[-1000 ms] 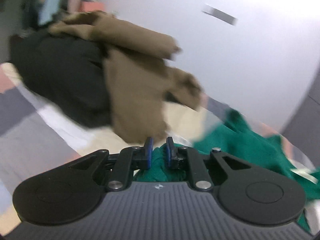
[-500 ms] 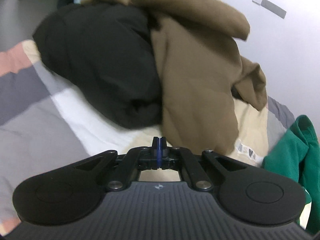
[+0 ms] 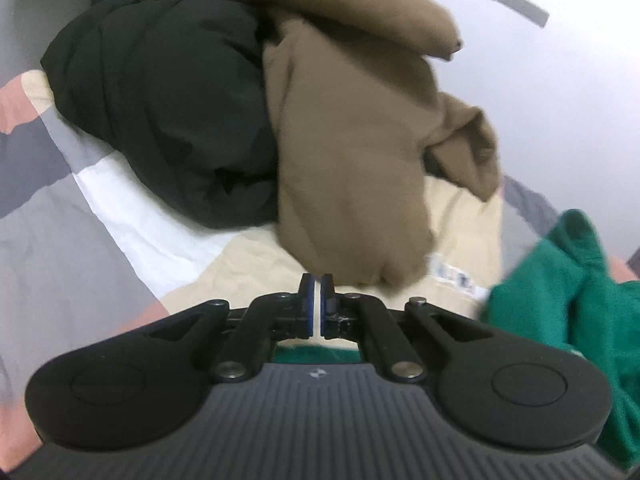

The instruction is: Fold large clothes

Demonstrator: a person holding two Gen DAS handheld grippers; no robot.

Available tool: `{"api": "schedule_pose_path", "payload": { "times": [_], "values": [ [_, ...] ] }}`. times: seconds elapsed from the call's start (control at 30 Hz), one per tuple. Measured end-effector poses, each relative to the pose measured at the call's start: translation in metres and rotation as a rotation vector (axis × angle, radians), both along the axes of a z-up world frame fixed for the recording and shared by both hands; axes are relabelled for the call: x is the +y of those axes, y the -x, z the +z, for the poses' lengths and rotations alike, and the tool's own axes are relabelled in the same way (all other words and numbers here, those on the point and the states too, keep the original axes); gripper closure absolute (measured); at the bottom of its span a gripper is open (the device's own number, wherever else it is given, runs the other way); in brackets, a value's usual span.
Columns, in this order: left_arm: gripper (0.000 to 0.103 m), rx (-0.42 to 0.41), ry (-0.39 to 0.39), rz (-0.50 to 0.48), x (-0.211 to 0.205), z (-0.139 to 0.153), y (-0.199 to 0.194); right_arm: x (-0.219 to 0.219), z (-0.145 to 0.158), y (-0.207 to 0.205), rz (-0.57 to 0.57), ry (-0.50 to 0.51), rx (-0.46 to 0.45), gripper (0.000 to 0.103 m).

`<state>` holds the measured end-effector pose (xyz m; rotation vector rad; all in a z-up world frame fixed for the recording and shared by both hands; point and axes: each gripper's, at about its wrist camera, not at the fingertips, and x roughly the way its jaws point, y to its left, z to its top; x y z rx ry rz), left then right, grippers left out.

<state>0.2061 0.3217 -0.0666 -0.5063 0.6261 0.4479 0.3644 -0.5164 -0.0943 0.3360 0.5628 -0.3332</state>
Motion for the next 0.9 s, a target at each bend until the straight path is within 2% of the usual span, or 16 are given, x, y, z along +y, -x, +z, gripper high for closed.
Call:
{"api": "schedule_pose_path", "payload": {
  "times": [0.03, 0.13, 0.2, 0.27, 0.43, 0.5, 0.57, 0.6, 0.73, 0.9],
  "values": [
    [0.101, -0.016, 0.028, -0.006, -0.003, 0.004, 0.006, 0.01, 0.01, 0.008, 0.006, 0.004, -0.006, 0.036],
    [0.095, -0.052, 0.074, -0.036, -0.014, 0.015, 0.025, 0.037, 0.031, 0.028, 0.055, -0.007, -0.032, 0.034],
    [0.084, -0.065, 0.077, -0.06, -0.024, 0.022, 0.035, 0.057, 0.045, 0.04, 0.096, -0.017, -0.053, 0.035],
    [0.066, -0.082, 0.096, -0.075, -0.032, 0.028, 0.047, 0.085, 0.06, 0.054, 0.146, -0.013, -0.068, 0.035],
    [0.062, -0.113, 0.186, -0.101, -0.047, 0.033, 0.076, 0.158, 0.08, 0.079, 0.297, -0.031, -0.082, 0.035],
    [0.058, -0.111, 0.218, -0.124, -0.052, 0.032, 0.084, 0.188, 0.083, 0.087, 0.348, -0.041, -0.062, 0.035],
    [0.047, -0.103, 0.213, -0.138, -0.06, 0.03, 0.091, 0.216, 0.084, 0.097, 0.399, -0.044, -0.043, 0.035],
    [0.044, -0.095, 0.224, -0.145, -0.062, 0.027, 0.093, 0.229, 0.082, 0.103, 0.429, -0.05, -0.044, 0.035],
    [0.044, -0.046, 0.374, -0.168, -0.068, 0.005, 0.097, 0.265, 0.071, 0.126, 0.501, -0.075, 0.022, 0.035],
    [0.038, 0.017, 0.546, -0.17, -0.066, -0.023, 0.095, 0.281, 0.051, 0.165, 0.541, -0.096, 0.08, 0.035]
  ]
}}
